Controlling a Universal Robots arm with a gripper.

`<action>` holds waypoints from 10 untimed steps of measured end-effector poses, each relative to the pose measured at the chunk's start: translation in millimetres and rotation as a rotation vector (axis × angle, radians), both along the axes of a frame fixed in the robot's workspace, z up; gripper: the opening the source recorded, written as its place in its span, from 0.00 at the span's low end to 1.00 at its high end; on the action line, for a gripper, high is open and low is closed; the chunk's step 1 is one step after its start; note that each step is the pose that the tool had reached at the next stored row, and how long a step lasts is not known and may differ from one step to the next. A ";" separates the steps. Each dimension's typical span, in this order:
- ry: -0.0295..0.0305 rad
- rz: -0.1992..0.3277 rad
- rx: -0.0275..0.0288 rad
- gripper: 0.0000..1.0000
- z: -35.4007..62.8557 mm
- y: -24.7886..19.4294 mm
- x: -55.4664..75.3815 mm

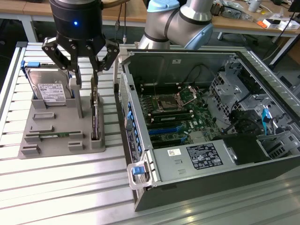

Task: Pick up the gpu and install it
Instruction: 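Pick up the gpu and move the gpu toward the slot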

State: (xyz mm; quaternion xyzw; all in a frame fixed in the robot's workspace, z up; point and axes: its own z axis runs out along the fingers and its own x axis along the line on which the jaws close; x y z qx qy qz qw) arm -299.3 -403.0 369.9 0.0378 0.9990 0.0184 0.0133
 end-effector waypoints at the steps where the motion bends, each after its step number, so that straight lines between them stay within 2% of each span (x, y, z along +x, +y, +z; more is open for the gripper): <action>1: -0.0001 0.000 0.0000 0.42 -0.4 0.0 0.0; 10: -0.0001 0.000 0.0001 0.42 -4.4 0.0 0.0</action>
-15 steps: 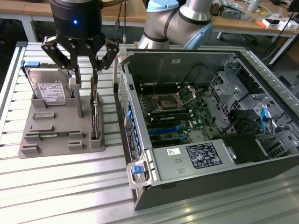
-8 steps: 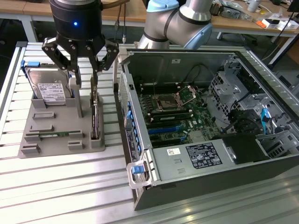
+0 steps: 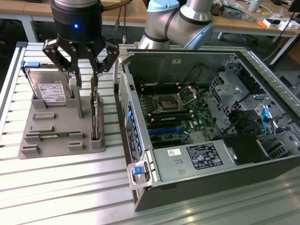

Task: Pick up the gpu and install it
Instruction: 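Pick up the gpu and move the gpu toward the slot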

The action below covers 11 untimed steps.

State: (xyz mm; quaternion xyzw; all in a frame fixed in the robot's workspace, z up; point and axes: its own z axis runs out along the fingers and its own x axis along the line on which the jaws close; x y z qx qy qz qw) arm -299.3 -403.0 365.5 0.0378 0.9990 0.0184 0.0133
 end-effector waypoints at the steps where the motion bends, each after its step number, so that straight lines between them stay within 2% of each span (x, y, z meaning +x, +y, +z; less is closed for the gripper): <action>1: 0.0001 0.000 0.0000 0.42 -0.3 0.0 0.0; 11: 0.0001 0.000 0.0000 0.42 -3.5 0.0 0.0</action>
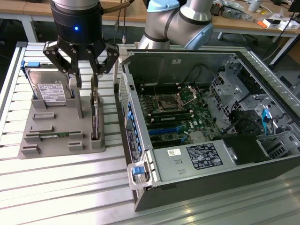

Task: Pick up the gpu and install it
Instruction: 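Pick up the gpu and move the gpu toward the slot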

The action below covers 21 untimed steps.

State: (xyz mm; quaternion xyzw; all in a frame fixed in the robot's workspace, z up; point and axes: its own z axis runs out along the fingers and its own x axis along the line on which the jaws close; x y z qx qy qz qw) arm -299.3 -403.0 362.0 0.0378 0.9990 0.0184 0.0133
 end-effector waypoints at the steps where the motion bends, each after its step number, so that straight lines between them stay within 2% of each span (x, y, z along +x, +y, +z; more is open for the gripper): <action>1: -0.0001 0.000 0.0000 0.42 -0.3 0.0 0.0; 21: 0.0000 0.000 0.0000 0.42 -7.3 0.0 0.0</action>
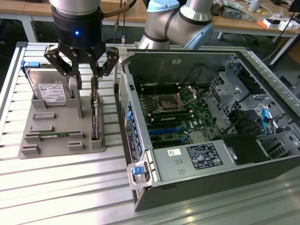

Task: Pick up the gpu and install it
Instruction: 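Pick up the gpu and move the gpu toward the slot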

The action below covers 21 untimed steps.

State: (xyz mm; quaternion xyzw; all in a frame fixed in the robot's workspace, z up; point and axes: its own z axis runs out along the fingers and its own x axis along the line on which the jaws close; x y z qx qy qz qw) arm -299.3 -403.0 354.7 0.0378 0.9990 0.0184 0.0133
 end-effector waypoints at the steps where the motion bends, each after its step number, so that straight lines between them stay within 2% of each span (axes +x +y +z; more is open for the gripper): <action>1: 0.0000 0.000 0.0000 0.42 -0.3 0.0 0.0; 21: 0.0000 0.000 0.0000 0.42 -5.7 0.0 0.0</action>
